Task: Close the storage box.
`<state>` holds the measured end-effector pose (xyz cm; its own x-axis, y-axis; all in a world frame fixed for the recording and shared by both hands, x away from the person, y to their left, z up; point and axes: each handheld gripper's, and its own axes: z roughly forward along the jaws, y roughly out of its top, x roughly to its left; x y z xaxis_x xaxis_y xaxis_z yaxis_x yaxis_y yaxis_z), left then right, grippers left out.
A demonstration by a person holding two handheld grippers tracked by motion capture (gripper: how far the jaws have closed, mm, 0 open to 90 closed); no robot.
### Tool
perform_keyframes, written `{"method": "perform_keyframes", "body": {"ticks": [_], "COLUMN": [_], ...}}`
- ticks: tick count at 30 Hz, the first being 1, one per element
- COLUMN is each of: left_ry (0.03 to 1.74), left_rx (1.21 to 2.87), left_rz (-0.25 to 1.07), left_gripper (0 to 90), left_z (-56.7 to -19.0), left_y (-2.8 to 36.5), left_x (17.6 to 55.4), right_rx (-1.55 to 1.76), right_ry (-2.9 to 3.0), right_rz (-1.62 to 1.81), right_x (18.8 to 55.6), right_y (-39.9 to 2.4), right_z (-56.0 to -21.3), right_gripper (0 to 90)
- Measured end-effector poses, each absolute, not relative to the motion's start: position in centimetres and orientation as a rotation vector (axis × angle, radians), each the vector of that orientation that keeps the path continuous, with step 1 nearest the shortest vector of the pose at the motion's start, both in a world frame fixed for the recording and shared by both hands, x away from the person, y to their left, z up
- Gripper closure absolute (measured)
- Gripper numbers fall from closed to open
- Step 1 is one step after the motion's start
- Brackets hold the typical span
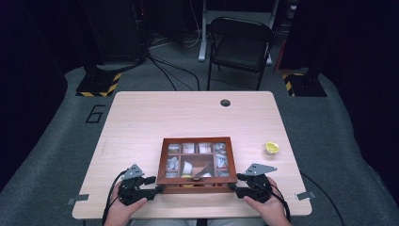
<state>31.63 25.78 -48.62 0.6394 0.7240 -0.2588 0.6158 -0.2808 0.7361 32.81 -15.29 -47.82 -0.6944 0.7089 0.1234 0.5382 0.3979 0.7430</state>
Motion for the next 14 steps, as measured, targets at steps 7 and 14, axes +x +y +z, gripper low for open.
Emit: {"method": "perform_keyframes", "body": {"ticks": [7,14], "left_ry": [1.063,1.066], "left_rx": [2.024,2.024], "left_rz": [0.137,0.157], "left_gripper": [42.3,38.5], "left_z": [-48.9,-48.8], "left_y": [25.7,25.8], "left_x": [31.4,30.9], "right_rx": [1.083,1.1], "right_ry": [2.475,2.454], "right_rz": [1.138,1.162], "right_x": [32.7,31.7], "right_y": [-15.2,-16.0], "right_z": [-48.0,-47.9], "right_gripper": [43.2,36.5]}}
